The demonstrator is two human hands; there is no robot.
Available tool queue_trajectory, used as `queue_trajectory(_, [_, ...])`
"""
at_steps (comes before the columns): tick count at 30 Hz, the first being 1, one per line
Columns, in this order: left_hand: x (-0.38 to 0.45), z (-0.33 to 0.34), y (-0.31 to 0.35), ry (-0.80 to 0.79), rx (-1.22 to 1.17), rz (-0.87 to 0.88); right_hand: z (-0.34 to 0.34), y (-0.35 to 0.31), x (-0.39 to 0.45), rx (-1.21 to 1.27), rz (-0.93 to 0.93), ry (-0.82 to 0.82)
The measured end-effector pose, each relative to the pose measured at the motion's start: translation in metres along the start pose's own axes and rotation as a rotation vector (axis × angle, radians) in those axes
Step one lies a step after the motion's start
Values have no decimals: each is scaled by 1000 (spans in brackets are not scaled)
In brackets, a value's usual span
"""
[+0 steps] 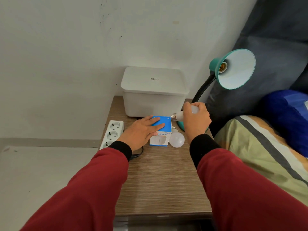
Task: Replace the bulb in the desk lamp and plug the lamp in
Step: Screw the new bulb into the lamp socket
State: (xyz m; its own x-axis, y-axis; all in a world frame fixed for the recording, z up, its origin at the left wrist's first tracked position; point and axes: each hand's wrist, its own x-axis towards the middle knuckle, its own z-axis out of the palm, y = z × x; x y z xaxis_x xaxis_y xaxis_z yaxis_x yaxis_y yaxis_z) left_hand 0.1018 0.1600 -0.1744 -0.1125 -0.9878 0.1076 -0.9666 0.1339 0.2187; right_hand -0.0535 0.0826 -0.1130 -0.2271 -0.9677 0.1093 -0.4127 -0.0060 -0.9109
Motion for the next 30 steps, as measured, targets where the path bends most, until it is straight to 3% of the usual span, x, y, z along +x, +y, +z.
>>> queue_trajectory(5, [3, -6, 4, -39, 52, -5, -6, -5, 4, 26, -14, 3])
queue_trajectory(10, [31, -46, 18, 102, -50, -58, -40, -44, 31, 75, -124, 61])
queue_trajectory(17, [118, -116, 64, 246, -64, 43, -88, -69, 92, 188, -183, 267])
queue_trajectory(23, [184, -151, 106, 145, -78, 127, -93, -54, 123, 255, -70, 314])
queue_trajectory(30, [218, -162, 122, 37, -72, 210, -77, -46, 127, 423, -159, 213])
